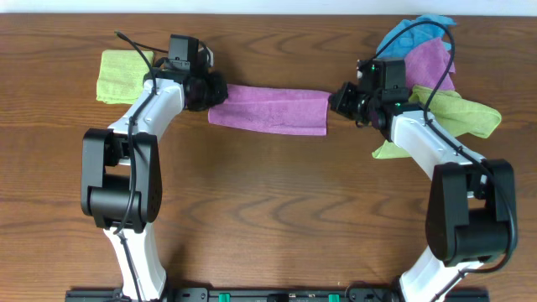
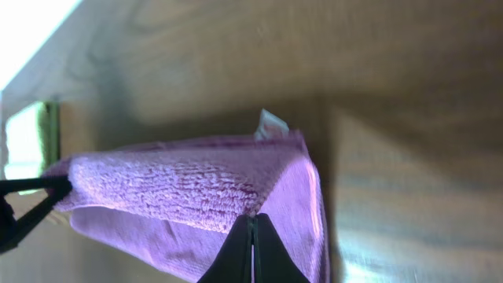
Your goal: Fold the cloth
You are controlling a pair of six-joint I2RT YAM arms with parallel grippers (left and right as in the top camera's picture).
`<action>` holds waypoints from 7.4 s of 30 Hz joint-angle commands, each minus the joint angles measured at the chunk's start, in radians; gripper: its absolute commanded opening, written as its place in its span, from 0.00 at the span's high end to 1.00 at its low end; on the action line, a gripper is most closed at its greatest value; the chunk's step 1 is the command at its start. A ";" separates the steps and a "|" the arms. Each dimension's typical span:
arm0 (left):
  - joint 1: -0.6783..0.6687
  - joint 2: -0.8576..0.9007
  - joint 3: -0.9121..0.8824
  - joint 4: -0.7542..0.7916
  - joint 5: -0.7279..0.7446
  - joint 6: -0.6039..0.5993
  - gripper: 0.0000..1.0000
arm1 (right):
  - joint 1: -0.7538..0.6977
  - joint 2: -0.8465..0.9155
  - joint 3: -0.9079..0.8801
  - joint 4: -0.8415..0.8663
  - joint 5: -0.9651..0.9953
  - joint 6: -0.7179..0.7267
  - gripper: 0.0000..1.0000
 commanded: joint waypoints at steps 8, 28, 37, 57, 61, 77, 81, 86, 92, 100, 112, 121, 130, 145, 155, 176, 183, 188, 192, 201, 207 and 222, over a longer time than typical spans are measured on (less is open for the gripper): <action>0.021 0.014 0.023 -0.024 -0.002 0.048 0.94 | 0.016 0.010 0.014 -0.065 -0.003 -0.024 0.98; 0.028 0.004 0.198 -0.283 -0.035 0.193 0.75 | 0.029 -0.071 0.014 0.043 -0.020 -0.081 0.98; -0.034 0.005 0.195 -0.236 -0.253 0.170 0.94 | 0.151 -0.030 0.014 0.086 0.315 -0.157 0.99; -0.080 0.008 0.192 -0.230 -0.298 0.170 0.94 | 0.193 0.139 0.014 0.090 0.404 -0.140 0.99; -0.080 0.018 0.158 -0.204 -0.298 0.170 0.94 | 0.202 0.139 0.014 0.088 0.400 -0.139 0.98; -0.086 0.018 -0.102 0.058 -0.323 0.170 0.94 | 0.206 0.139 0.014 0.082 0.366 -0.121 0.99; -0.086 0.018 -0.148 0.047 -0.320 0.161 0.94 | 0.206 0.140 0.014 0.081 0.367 -0.121 0.98; -0.086 0.018 -0.161 -0.053 -0.320 0.140 0.94 | 0.206 0.139 0.014 0.034 0.366 -0.121 0.99; -0.086 0.018 -0.161 -0.160 -0.319 0.131 0.94 | 0.206 0.139 0.014 -0.070 0.356 -0.121 0.99; -0.086 0.018 -0.161 -0.238 -0.312 0.113 0.94 | 0.223 0.139 0.014 -0.170 0.337 -0.113 0.99; -0.086 0.018 -0.161 -0.277 -0.312 0.113 0.94 | 0.251 0.105 0.014 -0.302 0.337 -0.087 0.99; -0.086 0.018 -0.161 -0.341 -0.259 0.106 0.94 | 0.246 -0.049 0.014 -0.365 0.345 -0.107 0.99; -0.089 -0.031 -0.161 -0.376 -0.247 0.106 0.94 | 0.241 -0.160 0.014 -0.415 0.338 -0.121 0.99; -0.162 -0.284 -0.161 -0.412 -0.439 0.098 0.94 | 0.062 -0.336 0.001 -0.502 0.046 -0.312 0.99; -0.196 -0.303 -0.161 -0.405 -0.480 0.064 0.94 | -0.102 -0.099 -0.091 -0.364 -0.414 -0.444 0.33; -0.196 -0.186 -0.173 -0.327 -0.477 0.061 0.94 | -0.046 0.124 -0.091 -0.184 -0.338 -0.402 0.28; -0.196 -0.080 -0.180 -0.304 -0.475 0.054 0.94 | -0.043 0.124 -0.091 -0.183 -0.305 -0.394 0.29; -0.196 -0.036 -0.198 -0.263 -0.469 0.046 0.94 | -0.043 0.124 -0.091 -0.183 -0.301 -0.394 0.31; -0.196 -0.031 -0.225 -0.224 -0.469 0.039 0.94 | -0.024 0.124 -0.091 -0.182 -0.302 -0.386 0.34; -0.196 -0.031 -0.231 -0.218 -0.457 0.039 0.94 | 0.070 0.124 -0.090 -0.097 -0.301 -0.302 0.54; -0.196 -0.031 -0.231 -0.217 -0.424 0.039 0.94 | 0.061 0.114 -0.055 -0.120 -0.314 -0.277 0.99; -0.189 -0.492 -0.159 -0.387 -0.446 0.043 0.94 | 0.042 -0.046 0.250 -0.766 0.263 -0.346 0.99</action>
